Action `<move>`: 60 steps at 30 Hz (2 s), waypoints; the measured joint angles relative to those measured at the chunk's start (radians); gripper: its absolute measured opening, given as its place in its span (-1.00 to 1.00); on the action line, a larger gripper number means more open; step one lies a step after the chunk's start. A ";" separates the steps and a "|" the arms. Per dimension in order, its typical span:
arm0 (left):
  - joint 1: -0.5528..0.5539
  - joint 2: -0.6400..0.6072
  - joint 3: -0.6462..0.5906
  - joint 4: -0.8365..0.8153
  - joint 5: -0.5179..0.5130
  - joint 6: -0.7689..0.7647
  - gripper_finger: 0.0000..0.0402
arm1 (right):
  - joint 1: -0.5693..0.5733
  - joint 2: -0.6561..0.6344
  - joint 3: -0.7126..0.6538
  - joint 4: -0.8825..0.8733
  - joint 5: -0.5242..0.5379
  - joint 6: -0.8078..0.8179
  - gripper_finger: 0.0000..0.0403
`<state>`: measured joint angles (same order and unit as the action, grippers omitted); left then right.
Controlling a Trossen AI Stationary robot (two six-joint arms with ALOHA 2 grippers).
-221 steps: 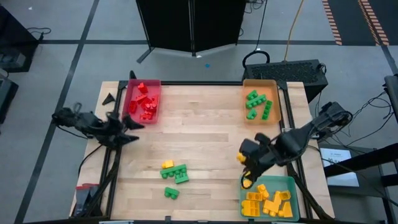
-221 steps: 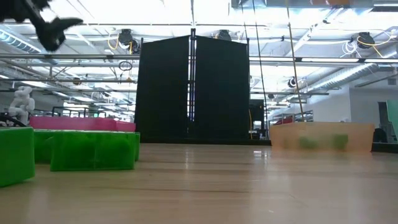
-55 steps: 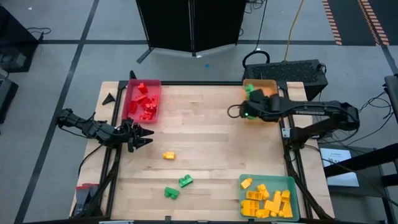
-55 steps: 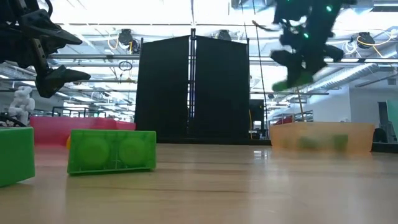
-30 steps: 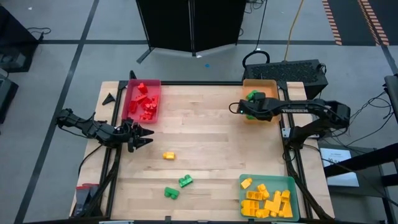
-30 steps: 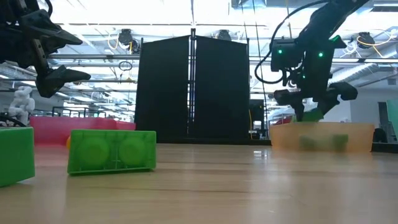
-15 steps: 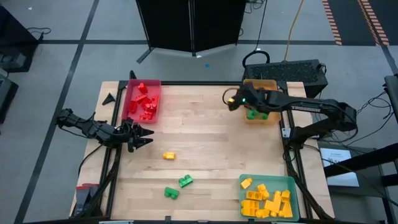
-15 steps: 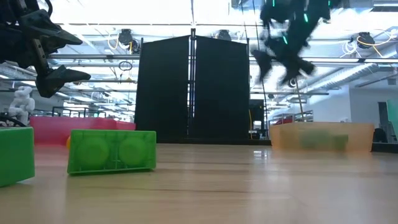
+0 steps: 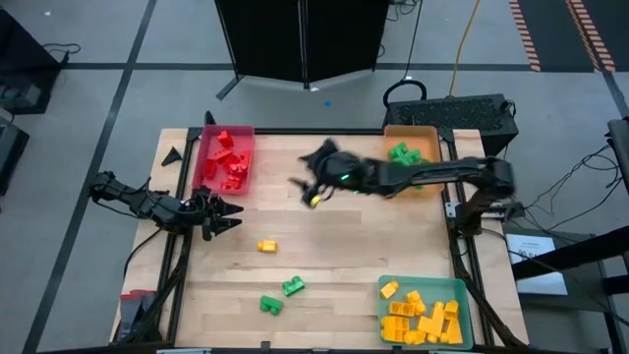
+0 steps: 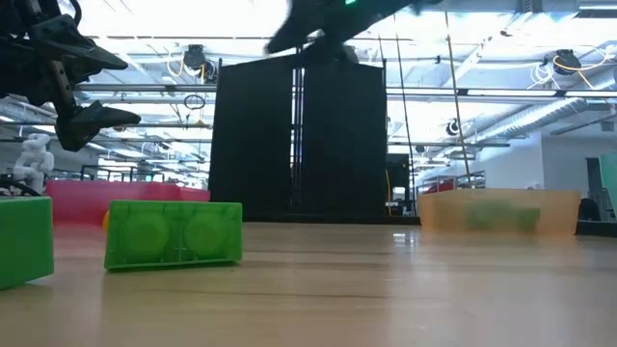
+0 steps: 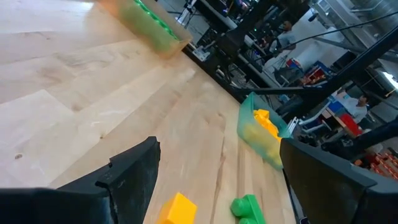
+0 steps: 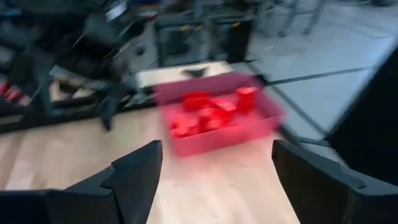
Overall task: Sort blocks
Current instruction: Put the yellow game piece into the blue bin
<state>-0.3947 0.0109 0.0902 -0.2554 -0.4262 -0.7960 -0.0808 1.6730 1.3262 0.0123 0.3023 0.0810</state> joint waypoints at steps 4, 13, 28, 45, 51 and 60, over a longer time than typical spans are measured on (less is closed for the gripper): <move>0.000 0.000 0.000 0.000 0.000 0.027 0.65 | 0.033 0.184 0.119 0.018 -0.088 -0.032 0.48; 0.000 0.001 0.000 0.000 0.001 0.090 0.65 | 0.087 0.425 0.305 0.019 -0.208 -0.096 0.48; 0.000 0.002 0.000 0.001 0.002 0.179 0.65 | 0.161 0.569 0.316 0.139 -0.231 -0.150 0.48; 0.000 0.005 0.000 0.000 0.000 0.175 0.65 | 0.174 0.720 0.316 0.220 -0.283 -0.058 0.48; 0.000 0.009 0.000 0.000 -0.001 0.175 0.65 | 0.172 0.753 0.315 0.198 -0.308 -0.011 0.47; 0.000 0.010 0.000 0.000 -0.009 0.175 0.65 | 0.154 0.760 0.319 0.146 -0.303 0.032 -0.06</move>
<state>-0.3950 0.0210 0.0898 -0.2554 -0.4353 -0.6209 0.0732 2.4329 1.6447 0.1581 -0.0011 0.1131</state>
